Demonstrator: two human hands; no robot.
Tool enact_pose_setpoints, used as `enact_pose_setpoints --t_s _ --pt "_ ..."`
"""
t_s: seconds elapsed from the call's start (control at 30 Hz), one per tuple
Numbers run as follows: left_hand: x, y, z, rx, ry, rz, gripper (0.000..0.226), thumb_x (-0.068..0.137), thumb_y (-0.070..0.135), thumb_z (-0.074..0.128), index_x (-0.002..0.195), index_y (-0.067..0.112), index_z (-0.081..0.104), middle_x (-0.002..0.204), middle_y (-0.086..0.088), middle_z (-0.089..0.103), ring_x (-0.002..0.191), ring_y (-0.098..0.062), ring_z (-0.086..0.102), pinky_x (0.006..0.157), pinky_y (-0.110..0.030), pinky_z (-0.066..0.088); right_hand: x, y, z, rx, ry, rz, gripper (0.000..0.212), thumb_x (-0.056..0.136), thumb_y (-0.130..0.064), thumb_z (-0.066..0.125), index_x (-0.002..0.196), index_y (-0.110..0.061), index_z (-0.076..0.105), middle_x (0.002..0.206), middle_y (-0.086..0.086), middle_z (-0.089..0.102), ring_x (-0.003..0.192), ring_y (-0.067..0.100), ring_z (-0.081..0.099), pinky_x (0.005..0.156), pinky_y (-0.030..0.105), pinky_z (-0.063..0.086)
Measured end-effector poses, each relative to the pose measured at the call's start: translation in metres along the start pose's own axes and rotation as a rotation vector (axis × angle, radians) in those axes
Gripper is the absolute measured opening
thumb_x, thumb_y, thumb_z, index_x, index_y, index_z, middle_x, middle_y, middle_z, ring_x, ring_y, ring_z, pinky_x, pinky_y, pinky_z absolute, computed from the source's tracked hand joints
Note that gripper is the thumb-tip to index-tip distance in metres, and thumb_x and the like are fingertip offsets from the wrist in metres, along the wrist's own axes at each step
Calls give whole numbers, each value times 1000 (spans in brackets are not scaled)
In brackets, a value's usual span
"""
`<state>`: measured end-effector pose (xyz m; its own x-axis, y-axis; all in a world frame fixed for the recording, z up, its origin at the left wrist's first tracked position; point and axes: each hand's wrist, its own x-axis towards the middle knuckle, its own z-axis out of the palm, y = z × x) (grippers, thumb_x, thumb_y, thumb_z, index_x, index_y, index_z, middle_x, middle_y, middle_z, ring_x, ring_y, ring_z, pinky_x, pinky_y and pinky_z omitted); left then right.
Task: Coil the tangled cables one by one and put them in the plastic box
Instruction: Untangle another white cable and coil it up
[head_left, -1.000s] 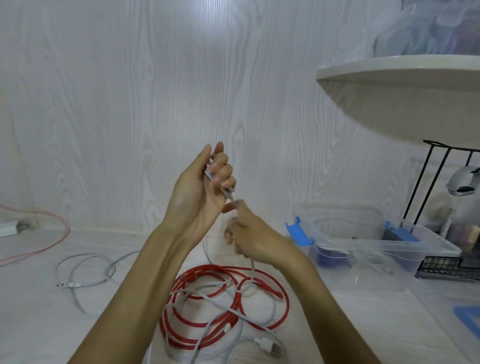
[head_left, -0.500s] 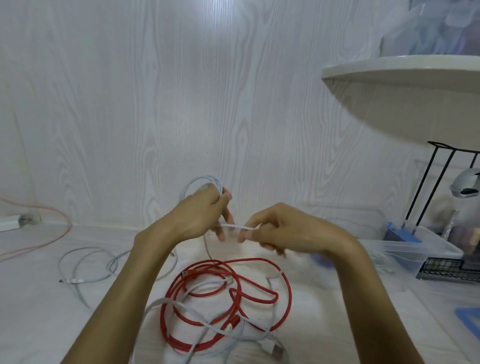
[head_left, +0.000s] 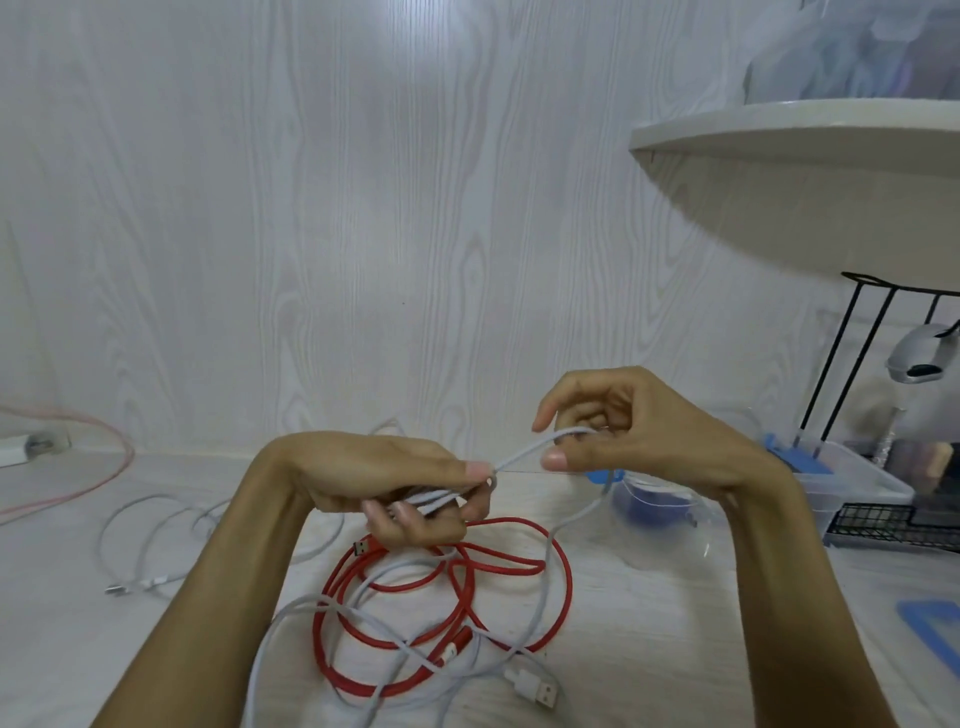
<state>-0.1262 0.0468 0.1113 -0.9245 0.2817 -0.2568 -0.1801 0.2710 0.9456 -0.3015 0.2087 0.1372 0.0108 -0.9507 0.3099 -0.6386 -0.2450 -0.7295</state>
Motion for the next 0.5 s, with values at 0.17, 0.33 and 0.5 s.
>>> enact_pose_setpoints --t_s 0.17,0.33,0.5 --pt "0 3 0 -176 -15 175 32 97 42 40 74 21 48 52 10 31 37 3 22 34 -6 20 7 -10 4 -77 340 -160 17 71 -37 75 83 -27 70 74 -4 71 69 3 66 68 9 48" --pt "7 20 5 -600 -22 647 29 98 31 40 77 14 52 53 6 27 37 -5 23 38 -14 24 28 -7 28 45 513 -129 16 87 -34 61 75 -25 65 52 -10 52 48 -2 46 49 7 36" --pt "24 36 21 -782 380 938 23 95 25 34 79 14 45 55 6 33 39 -5 27 40 -15 33 49 8 59 4 474 121 23 101 -25 34 87 -16 50 64 -5 46 52 6 37 50 20 31"
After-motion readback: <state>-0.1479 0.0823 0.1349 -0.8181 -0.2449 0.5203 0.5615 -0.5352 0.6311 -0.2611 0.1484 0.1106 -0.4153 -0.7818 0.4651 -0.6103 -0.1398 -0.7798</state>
